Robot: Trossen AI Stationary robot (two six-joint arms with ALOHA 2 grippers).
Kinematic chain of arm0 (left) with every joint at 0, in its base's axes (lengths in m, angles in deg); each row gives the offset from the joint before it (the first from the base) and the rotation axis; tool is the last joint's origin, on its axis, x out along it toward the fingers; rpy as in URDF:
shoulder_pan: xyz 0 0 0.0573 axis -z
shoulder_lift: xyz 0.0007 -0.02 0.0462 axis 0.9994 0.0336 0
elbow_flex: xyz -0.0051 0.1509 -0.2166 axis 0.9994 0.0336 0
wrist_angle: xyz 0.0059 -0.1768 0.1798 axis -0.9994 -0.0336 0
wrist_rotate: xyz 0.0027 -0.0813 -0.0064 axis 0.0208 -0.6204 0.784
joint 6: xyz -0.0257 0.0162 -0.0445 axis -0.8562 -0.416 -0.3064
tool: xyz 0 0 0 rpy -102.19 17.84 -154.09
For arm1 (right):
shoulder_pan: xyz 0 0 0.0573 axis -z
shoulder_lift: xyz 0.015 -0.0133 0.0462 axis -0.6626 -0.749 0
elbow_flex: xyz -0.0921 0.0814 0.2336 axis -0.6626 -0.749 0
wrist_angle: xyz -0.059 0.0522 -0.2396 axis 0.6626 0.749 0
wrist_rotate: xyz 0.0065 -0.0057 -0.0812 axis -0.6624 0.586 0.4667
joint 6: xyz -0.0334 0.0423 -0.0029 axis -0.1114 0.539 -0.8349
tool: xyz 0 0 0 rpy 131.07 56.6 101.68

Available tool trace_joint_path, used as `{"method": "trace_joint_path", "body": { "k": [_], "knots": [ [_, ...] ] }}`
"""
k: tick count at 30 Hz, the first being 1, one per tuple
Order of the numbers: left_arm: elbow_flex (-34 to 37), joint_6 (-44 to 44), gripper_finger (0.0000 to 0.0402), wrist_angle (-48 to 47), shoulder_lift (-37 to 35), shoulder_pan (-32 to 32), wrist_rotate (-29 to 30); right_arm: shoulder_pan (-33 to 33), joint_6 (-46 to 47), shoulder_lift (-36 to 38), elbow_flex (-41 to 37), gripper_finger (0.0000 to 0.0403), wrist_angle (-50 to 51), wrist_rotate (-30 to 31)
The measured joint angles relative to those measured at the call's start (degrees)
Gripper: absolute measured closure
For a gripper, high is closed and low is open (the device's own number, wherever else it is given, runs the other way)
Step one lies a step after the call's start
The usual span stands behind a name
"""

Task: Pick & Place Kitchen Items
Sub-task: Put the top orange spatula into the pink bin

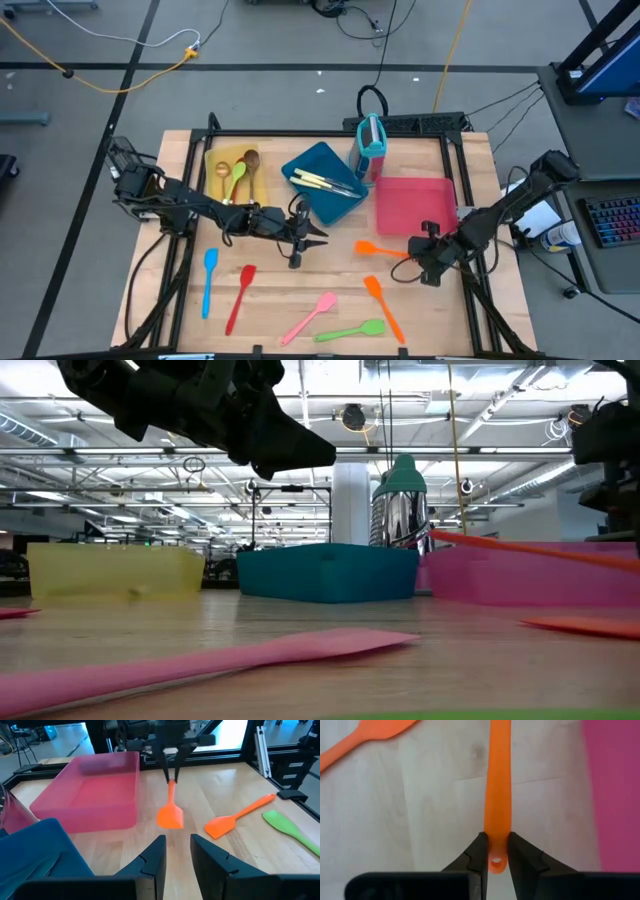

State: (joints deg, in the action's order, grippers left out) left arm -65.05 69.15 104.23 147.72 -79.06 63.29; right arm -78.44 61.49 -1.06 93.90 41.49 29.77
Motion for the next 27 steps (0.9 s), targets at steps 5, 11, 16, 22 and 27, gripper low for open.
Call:
{"method": "trace_joint_path", "body": {
  "k": [5, 11, 16, 22, 27],
  "knots": [
    [0.02, -0.09, 0.0309, 0.00, 0.00, 0.00, 0.01, 3.37, -3.52, 5.72, 2.46, 0.0358, 8.94, 1.37],
    [0.02, 0.60, 0.0309, -0.04, -0.02, 0.00, 0.02, 7.15, -11.32, 10.41, 6.75, 0.0358, 19.09, 9.11],
    [0.04, 1.01, 0.0309, -0.04, -0.02, 0.00, 0.03, 12.42, -14.74, 11.51, 6.86, 0.0358, 27.23, 11.00],
    [0.04, 1.35, 0.0309, -0.07, -0.02, -0.11, 0.04, 20.08, -14.93, 10.86, 6.84, 0.0358, 31.86, 12.16],
    [0.04, 1.35, 0.0309, -0.11, -0.02, -0.15, 0.05, 25.87, -13.70, 10.88, 6.84, 0.0358, 33.21, 12.11]
  ]
}}
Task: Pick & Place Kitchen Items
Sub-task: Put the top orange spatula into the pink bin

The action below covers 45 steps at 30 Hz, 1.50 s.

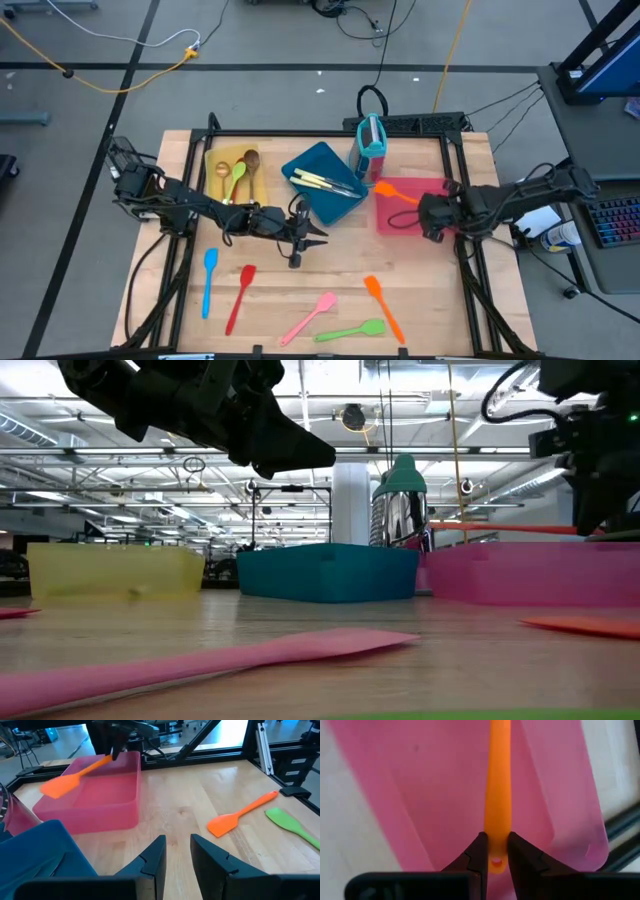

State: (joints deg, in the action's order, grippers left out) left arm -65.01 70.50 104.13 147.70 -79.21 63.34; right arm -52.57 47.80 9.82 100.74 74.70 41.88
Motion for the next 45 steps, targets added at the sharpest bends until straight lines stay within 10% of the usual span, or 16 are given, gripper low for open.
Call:
{"method": "trace_joint_path", "body": {
  "k": [36, 45],
  "knots": [
    [0.02, -0.09, 0.0309, -3.45, -0.02, 0.00, 0.00, 8.64, -2.25, -15.87, -3.78, 0.0357, -12.30, -9.23],
    [0.02, -0.33, 0.0309, -3.96, -0.02, 0.00, 0.00, 10.71, -4.51, -18.88, -3.76, 0.0298, -15.34, -9.29]
  ]
}}
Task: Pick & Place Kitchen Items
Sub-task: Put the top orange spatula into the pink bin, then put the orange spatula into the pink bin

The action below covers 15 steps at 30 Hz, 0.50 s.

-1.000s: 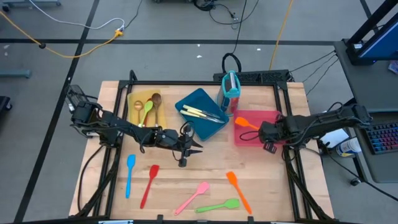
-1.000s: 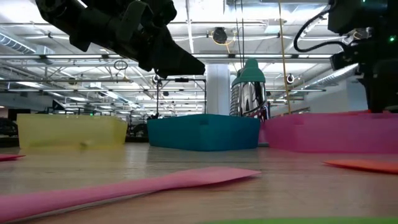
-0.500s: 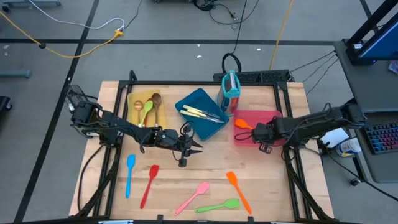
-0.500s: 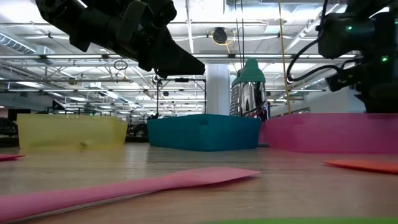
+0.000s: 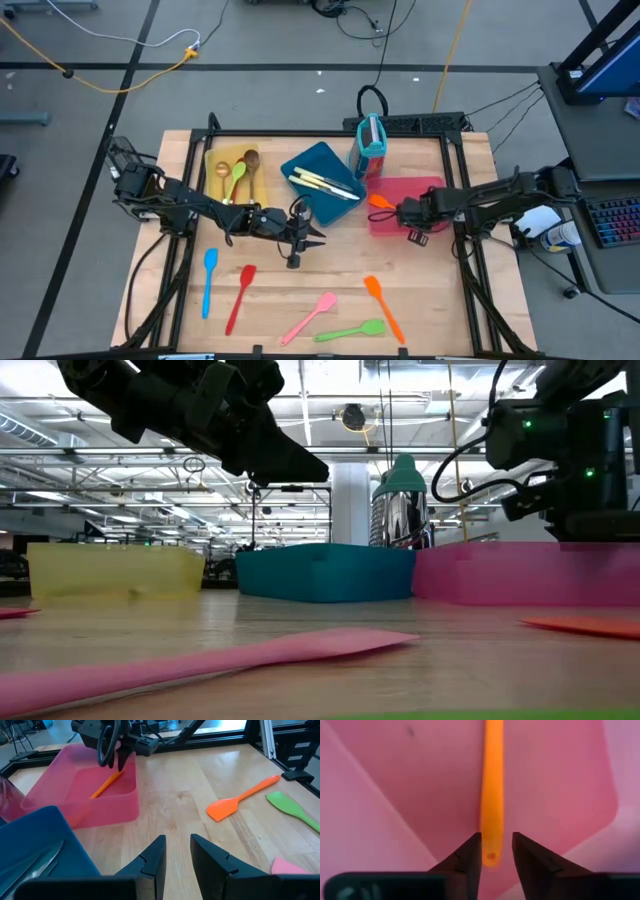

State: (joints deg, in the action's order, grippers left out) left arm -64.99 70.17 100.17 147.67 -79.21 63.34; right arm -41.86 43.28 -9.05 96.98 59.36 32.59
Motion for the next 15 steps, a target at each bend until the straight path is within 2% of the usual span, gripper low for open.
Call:
{"method": "trace_joint_path", "body": {
  "k": [7, 15],
  "knots": [
    [0.00, -1.80, 0.0309, -0.21, 0.00, 0.02, 0.00, 0.36, -0.71, 0.58, 0.00, 0.0251, 0.70, -0.02],
    [0.00, -5.64, 0.0309, -0.37, 0.00, 0.50, 0.09, 0.29, -2.15, 3.36, 0.26, 0.0245, 2.77, -0.09]
  ]
}}
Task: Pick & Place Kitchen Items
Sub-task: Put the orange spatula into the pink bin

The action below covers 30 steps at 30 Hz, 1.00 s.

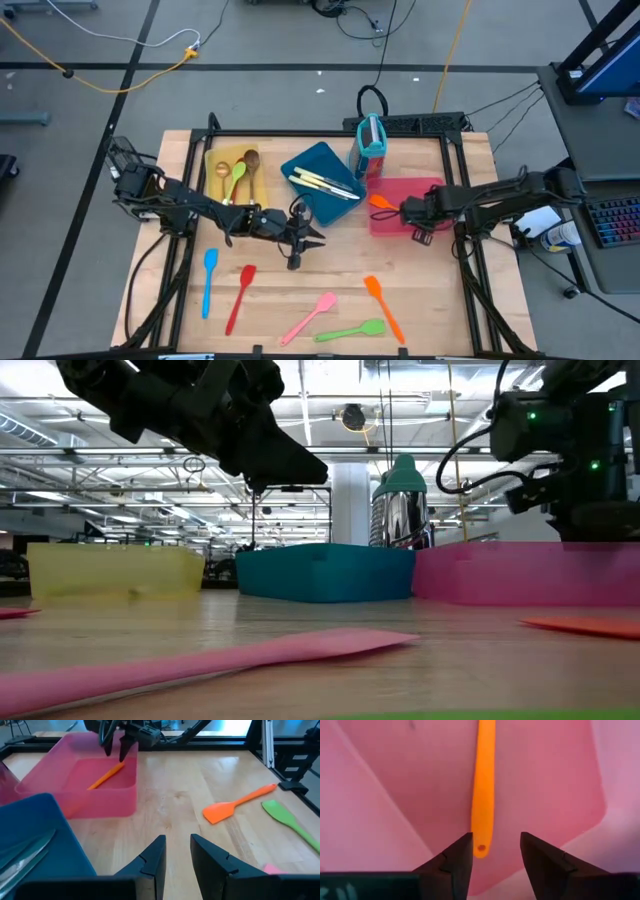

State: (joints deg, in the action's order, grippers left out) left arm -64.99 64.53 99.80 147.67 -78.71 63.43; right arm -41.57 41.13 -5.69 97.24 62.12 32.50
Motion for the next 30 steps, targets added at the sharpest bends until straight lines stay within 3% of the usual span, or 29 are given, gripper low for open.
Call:
{"method": "trace_joint_path", "body": {
  "k": [6, 12, 16, 23, 30],
  "knots": [
    [0.00, -2.40, 0.0309, -0.81, 0.00, 0.89, 0.01, 0.00, 0.54, 2.62, 3.67, 0.0246, 4.88, 0.02],
    [0.00, -3.71, 0.0309, -2.60, 0.00, 1.06, 0.04, -0.05, 1.77, 4.71, 9.28, 0.0249, 3.06, -0.47],
    [0.00, -4.46, 0.0309, -2.77, 0.00, 1.05, 0.07, -1.15, 4.59, 4.74, 13.64, 0.0252, 1.25, -8.13],
    [0.00, -4.59, 0.0309, -2.78, 0.00, 1.05, 0.10, -10.26, 16.05, 3.85, 16.09, 0.0254, -8.88, -13.38],
    [0.00, -2.76, 0.0309, -2.69, 0.00, 1.05, 0.15, -21.12, 28.10, -2.87, 16.11, 0.0266, -20.03, -13.60]
  ]
}}
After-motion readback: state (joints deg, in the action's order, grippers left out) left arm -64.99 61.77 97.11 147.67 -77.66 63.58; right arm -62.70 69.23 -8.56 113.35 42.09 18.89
